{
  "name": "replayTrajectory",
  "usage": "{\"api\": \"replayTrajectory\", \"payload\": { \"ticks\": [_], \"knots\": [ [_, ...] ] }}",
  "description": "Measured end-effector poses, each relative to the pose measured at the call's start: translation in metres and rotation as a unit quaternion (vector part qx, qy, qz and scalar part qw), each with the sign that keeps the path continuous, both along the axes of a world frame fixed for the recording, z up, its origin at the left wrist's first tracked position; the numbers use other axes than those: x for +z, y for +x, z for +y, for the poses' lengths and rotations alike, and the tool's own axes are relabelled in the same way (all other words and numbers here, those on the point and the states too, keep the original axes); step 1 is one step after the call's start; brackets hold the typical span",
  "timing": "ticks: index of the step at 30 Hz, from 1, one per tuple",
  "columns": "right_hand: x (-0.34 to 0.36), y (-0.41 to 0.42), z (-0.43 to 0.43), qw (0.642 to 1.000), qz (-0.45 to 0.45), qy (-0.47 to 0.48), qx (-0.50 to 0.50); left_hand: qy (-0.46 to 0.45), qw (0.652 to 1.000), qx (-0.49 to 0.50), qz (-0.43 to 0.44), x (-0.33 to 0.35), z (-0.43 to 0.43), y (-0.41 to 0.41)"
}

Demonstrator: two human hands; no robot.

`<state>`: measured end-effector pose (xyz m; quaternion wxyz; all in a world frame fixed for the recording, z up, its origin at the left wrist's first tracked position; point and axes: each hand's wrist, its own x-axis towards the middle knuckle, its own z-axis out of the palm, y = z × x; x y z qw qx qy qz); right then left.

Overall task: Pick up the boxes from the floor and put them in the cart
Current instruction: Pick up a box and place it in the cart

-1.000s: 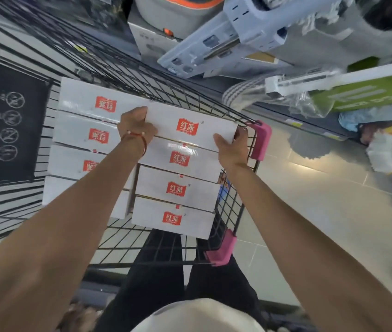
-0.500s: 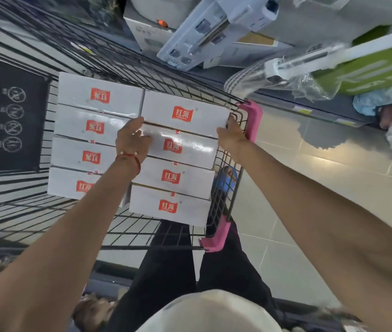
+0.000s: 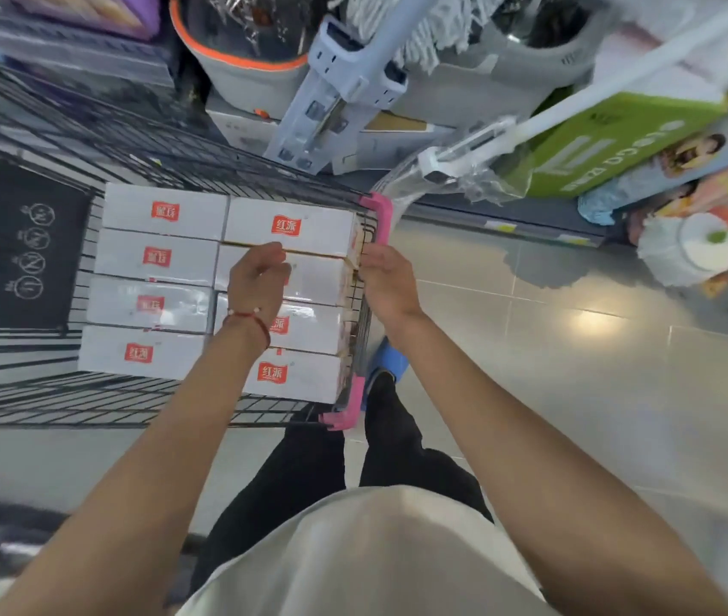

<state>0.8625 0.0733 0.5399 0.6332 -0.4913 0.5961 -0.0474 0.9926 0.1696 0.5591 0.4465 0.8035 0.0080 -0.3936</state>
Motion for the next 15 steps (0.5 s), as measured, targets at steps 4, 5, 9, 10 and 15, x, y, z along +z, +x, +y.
{"api": "replayTrajectory", "payload": {
  "ticks": [4,5,9,10,15],
  "knots": [
    [0.023,-0.031,0.021,0.994,-0.039,-0.023,-0.101,-0.045,0.998,-0.046,0.028,0.02,0.005,-0.026],
    [0.029,-0.039,0.029,0.99,-0.048,-0.03,-0.129,-0.053,0.996,-0.061,0.032,0.024,0.008,-0.032],
    [0.049,-0.07,0.065,0.966,-0.083,-0.042,-0.241,-0.079,0.988,-0.117,0.063,0.039,0.026,-0.056],
    [0.054,-0.077,0.076,0.959,-0.092,-0.042,-0.264,-0.084,0.986,-0.127,0.07,0.042,0.031,-0.062],
    [0.086,-0.121,0.123,0.922,-0.114,-0.051,-0.367,-0.082,0.971,-0.211,0.077,0.06,0.047,-0.095]
  ]
}}
